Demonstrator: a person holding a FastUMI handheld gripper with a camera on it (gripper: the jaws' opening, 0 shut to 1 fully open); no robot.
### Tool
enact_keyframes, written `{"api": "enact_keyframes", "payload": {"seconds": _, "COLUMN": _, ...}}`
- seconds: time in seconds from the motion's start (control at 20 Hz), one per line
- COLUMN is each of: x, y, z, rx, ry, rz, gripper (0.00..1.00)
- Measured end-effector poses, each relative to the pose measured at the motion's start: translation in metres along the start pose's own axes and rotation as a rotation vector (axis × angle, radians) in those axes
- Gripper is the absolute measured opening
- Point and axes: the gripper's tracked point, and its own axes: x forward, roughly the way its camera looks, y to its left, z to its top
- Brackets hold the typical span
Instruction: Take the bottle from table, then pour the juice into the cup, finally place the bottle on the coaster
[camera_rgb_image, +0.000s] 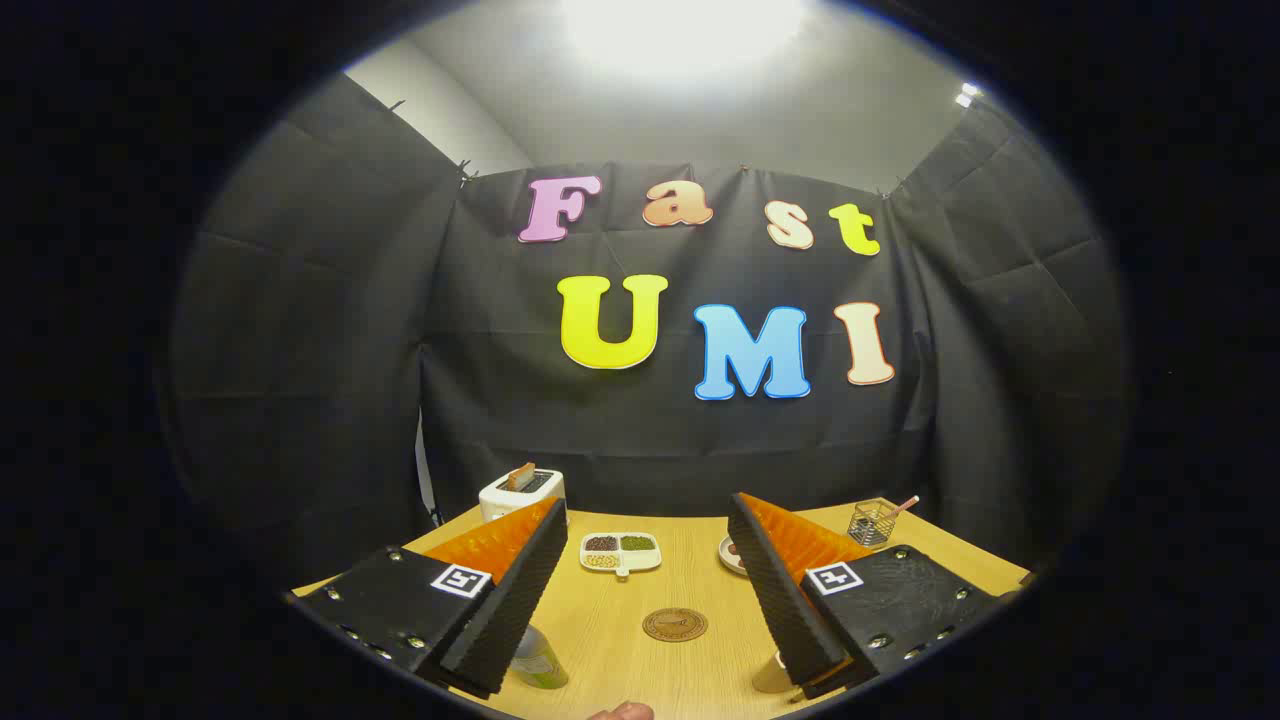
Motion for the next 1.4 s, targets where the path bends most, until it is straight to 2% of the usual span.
{"api": "enact_keyframes", "payload": {"seconds": 0.75, "x": -0.002, "y": -0.011, "z": 0.002, "rx": 0.021, "ry": -0.014, "rz": -0.057, "gripper": 0.99}}
{"api": "enact_keyframes", "payload": {"seconds": 1.2, "x": 0.002, "y": -0.003, "z": -0.014, "rx": 0.034, "ry": -0.006, "rz": -0.065, "gripper": 0.99}}
{"api": "enact_keyframes", "payload": {"seconds": 1.4, "x": 0.006, "y": 0.019, "z": -0.027, "rx": 0.024, "ry": 0.000, "rz": -0.033, "gripper": 0.99}}
